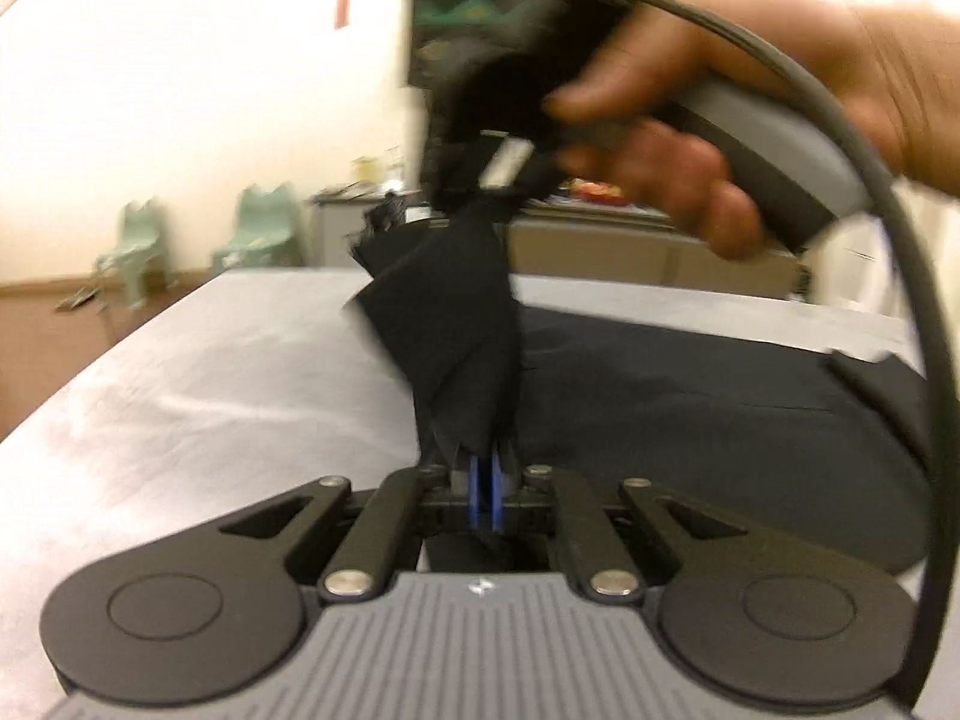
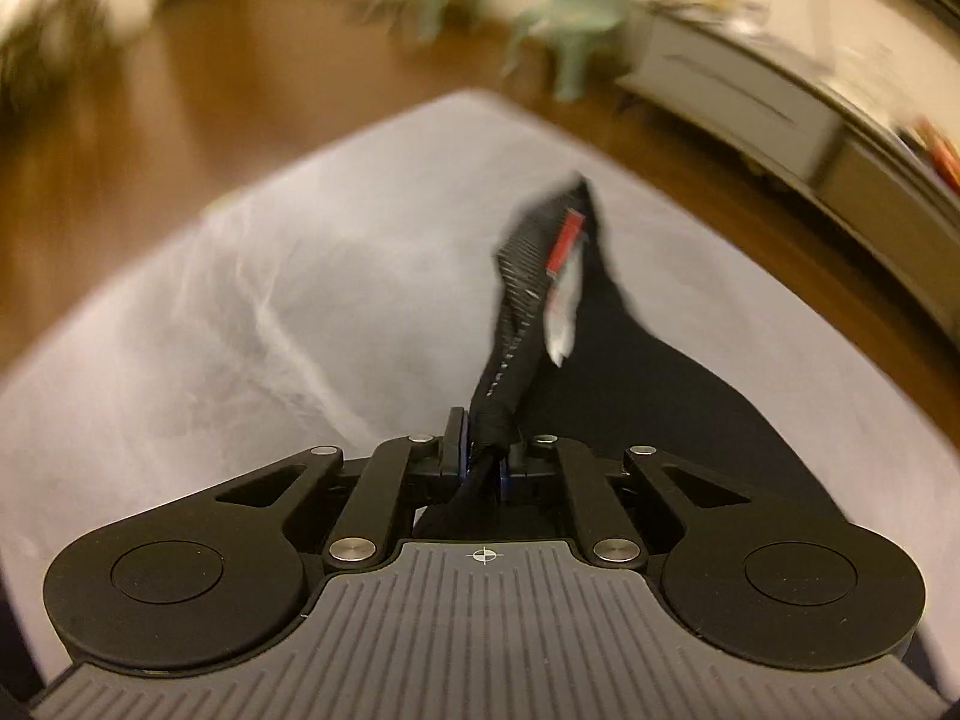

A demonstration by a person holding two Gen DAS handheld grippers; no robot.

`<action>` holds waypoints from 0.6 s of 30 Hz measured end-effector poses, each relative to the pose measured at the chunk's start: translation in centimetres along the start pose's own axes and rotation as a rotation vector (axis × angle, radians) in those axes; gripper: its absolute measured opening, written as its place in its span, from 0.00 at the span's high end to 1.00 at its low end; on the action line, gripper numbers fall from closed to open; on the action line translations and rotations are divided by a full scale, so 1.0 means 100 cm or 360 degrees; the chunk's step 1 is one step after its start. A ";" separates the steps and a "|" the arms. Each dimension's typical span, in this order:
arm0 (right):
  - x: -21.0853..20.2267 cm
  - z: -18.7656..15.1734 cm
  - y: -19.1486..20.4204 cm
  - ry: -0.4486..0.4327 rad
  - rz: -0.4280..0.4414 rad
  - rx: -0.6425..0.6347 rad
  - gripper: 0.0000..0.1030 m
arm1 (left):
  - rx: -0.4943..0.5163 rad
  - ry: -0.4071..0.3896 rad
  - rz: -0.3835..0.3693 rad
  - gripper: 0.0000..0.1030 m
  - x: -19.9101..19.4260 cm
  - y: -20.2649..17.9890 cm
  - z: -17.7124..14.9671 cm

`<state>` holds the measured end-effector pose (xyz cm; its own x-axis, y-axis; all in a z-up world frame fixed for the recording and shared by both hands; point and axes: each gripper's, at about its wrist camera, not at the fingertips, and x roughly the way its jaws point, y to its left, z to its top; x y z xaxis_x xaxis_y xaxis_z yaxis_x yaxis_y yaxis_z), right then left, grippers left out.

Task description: Fold clothes

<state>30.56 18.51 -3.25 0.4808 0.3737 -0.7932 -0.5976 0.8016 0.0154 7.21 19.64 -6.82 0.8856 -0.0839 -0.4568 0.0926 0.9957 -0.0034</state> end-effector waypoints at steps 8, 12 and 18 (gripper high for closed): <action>-0.004 -0.153 -0.146 -0.0007 0.0032 0.0791 0.92 | 0.0374 0.0088 -0.0228 0.97 -0.009 -0.075 -0.035; -0.004 -0.177 -0.157 -0.0093 0.0134 0.0912 0.88 | 0.0349 -0.0004 -0.0218 0.90 -0.016 -0.078 -0.032; -0.021 -0.194 -0.158 -0.0208 0.0079 0.0950 0.89 | 0.0229 0.0051 -0.0281 0.86 0.005 -0.062 -0.027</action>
<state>26.52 -3.97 -13.63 0.5588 0.4414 -0.7021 -0.1772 0.8906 0.4189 5.89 13.56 -9.41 0.8352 -0.2527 -0.4884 0.3109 0.9496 0.0403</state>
